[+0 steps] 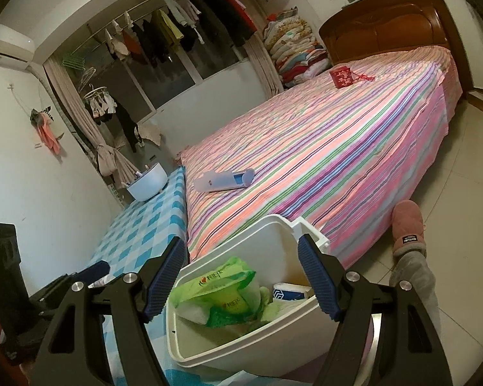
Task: Collect trash
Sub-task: 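Open both grippers to drop the bag and doily into the bin, then move the left gripper to the blue medicine bottle and close on it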
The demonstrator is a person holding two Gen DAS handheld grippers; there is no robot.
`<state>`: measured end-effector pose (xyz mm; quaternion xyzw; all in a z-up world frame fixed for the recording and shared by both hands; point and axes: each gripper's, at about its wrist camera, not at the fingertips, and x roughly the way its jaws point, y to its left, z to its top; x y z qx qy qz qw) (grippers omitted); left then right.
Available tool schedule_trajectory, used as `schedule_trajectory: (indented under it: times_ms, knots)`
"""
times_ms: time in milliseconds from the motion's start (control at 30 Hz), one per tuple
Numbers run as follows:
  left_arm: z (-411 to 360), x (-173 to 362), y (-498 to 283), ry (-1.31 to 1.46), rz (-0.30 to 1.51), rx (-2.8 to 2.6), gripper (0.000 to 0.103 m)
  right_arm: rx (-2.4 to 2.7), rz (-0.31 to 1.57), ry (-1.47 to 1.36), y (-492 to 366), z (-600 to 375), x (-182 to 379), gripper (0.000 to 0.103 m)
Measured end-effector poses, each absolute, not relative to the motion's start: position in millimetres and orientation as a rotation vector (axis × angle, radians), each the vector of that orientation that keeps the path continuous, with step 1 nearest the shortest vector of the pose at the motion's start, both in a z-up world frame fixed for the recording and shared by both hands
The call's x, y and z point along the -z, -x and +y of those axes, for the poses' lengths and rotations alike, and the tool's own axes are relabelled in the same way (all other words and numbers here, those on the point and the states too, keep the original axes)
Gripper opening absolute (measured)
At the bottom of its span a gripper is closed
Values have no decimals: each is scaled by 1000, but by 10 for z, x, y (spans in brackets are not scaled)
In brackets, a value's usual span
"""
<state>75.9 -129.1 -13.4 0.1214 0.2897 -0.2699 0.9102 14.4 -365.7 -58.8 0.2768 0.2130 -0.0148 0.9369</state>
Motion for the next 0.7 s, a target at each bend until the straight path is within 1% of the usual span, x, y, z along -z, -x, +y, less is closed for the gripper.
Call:
schedule_trajectory:
  times_ms: [433, 700]
  knots:
    - [-832, 150, -831, -223, 610, 445, 87, -39, 481, -545, -303, -3372, 637, 71]
    - [-331, 157, -968, -219, 641, 350, 88, -82, 509, -537, -407, -3182, 681, 71]
